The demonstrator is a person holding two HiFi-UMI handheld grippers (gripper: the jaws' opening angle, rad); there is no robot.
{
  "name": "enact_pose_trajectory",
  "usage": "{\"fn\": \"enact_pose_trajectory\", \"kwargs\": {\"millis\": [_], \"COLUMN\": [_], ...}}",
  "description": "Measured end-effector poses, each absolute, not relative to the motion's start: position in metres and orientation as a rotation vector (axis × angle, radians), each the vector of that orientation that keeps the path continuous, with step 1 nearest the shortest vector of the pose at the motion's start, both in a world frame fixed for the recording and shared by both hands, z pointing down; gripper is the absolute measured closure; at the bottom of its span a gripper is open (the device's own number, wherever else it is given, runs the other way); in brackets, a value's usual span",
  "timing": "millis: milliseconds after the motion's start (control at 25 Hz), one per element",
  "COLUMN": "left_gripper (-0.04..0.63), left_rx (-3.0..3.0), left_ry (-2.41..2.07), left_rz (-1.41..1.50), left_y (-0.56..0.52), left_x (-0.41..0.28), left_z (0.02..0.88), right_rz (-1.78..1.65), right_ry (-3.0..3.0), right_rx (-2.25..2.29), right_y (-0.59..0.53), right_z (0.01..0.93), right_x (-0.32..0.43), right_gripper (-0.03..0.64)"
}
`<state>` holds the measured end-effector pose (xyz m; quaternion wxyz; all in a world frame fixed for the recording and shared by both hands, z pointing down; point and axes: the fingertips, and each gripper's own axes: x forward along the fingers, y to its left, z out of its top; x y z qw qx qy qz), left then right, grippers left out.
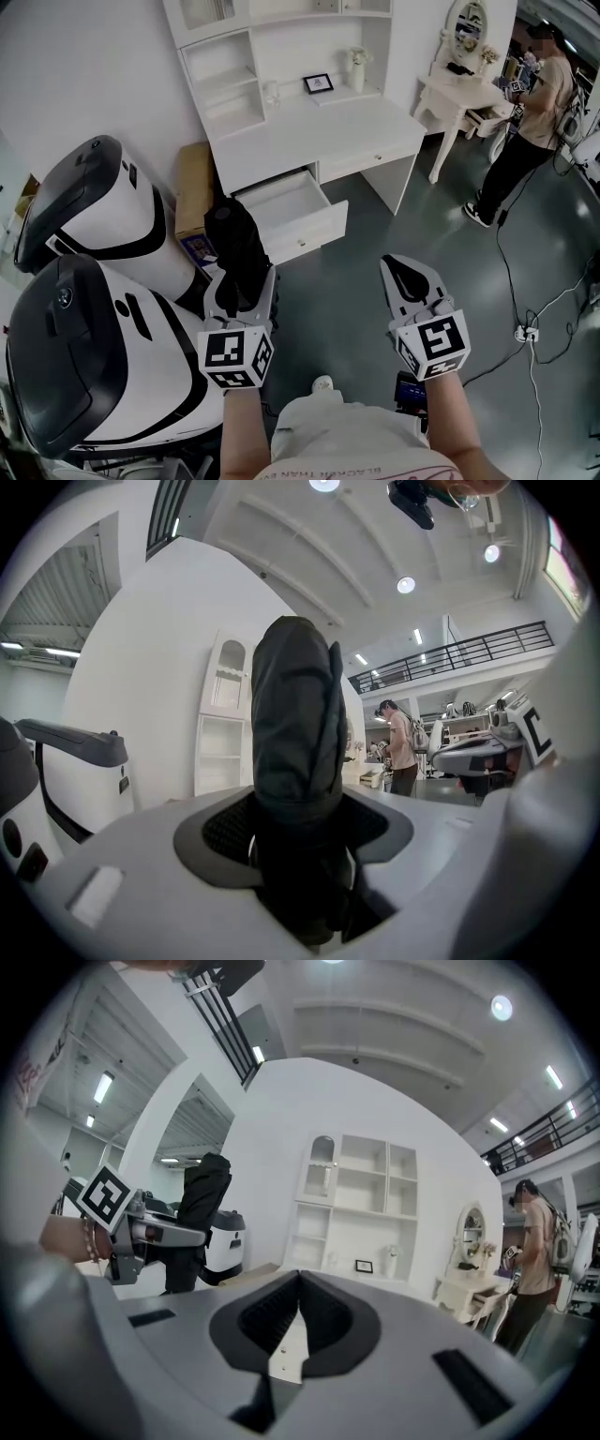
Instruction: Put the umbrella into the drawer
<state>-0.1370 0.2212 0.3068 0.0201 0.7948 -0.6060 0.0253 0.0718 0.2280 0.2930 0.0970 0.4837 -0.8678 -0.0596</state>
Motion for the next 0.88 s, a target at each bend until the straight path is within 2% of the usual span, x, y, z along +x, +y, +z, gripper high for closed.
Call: {"fn": "enact_pose_trajectory", "kwargs": {"millis": [320, 880], "left_gripper": [0.341, 0.341], "left_rx": [2.471, 2.427], "left_ry": [-1.870, -1.889], "left_rz": [0.078, 0.102], "left_y": [0.182, 0.136], "left_x": [-0.169, -0.180], "left_z": [0.309, 0.324], "right_rz": [-0.178, -0.127], "right_ry": [-2.550, -2.551], "right_rx": [1.424, 1.449], "right_y": [0.188, 0.135], "right_z": [0.296, 0.307], "right_x": [0.041, 0.047], "right_gripper": [0.607, 0.607]}}
